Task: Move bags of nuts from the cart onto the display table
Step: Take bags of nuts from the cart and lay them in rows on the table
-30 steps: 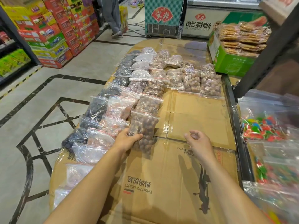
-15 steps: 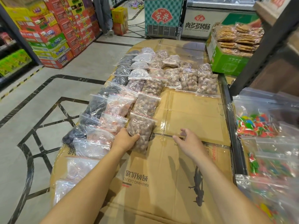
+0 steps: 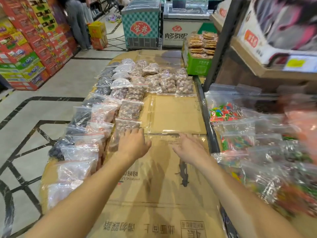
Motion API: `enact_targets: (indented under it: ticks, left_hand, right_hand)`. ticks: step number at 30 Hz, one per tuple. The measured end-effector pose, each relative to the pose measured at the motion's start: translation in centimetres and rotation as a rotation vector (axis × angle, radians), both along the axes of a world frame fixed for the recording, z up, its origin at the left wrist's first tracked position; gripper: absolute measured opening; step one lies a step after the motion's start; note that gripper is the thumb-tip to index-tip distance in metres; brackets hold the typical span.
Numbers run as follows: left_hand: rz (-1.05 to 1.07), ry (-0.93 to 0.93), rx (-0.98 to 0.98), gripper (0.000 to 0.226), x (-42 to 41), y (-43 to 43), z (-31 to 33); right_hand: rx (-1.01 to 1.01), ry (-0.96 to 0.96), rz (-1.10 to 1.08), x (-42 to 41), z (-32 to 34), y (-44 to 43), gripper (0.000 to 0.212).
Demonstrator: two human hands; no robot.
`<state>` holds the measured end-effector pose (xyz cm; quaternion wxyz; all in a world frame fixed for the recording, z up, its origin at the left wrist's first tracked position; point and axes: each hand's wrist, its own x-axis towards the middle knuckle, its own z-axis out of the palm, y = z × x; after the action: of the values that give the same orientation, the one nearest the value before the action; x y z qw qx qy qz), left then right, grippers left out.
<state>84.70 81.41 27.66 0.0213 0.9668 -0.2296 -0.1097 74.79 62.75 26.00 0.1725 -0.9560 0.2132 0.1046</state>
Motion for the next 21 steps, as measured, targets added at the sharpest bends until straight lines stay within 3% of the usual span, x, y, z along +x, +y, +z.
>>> enact_targets:
  ticks: [9, 17, 21]
  left_hand:
    - [-0.242, -0.119, 0.0, 0.063, -12.4, -10.1, 4.2]
    - [-0.444, -0.154, -0.013, 0.071, -28.7, -22.6, 6.1]
    - [-0.579, -0.163, -0.045, 0.062, -36.8, -29.3, 6.6]
  right_hand:
    - [-0.166, -0.052, -0.106, -14.3, 5.1, -7.0, 0.071]
    - [-0.248, -0.046, -0.279, -33.4, 7.0, -16.5, 0.072]
    - [-0.238, -0.034, -0.402, -42.6, 7.3, -21.2, 0.076]
